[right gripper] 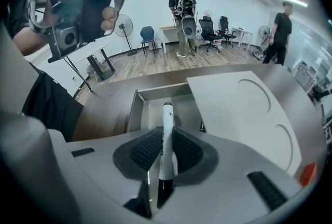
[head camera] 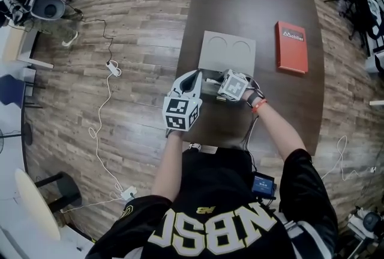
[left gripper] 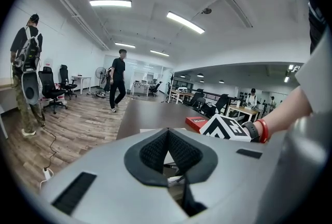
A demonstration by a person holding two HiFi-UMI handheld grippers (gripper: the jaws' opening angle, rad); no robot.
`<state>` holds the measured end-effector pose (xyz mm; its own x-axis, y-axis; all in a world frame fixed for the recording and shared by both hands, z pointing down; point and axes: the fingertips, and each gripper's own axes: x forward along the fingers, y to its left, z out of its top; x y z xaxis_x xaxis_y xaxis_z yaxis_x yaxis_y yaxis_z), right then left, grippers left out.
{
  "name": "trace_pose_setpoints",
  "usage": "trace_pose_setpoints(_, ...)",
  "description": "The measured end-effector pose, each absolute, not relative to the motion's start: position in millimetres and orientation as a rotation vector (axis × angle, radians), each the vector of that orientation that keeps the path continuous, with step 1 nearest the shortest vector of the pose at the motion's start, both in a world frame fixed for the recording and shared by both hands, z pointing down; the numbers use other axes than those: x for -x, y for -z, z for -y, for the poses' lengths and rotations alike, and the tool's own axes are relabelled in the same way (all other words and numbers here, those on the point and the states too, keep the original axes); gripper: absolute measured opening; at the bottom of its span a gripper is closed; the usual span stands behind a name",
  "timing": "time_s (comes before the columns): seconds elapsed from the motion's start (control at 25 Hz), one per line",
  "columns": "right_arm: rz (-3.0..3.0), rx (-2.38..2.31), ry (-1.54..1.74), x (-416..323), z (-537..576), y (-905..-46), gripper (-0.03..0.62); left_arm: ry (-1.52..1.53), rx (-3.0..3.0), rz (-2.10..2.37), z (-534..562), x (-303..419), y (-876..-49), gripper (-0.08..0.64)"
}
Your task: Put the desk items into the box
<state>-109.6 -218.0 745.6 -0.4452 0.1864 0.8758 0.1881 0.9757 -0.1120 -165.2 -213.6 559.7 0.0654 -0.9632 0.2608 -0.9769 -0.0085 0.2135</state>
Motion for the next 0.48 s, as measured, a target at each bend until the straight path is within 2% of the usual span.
trace_pose_setpoints(0.48,2.029,0.275,0.003,109,218,-766,0.074,-0.096,-1.988,1.964,202,164,-566,0.009)
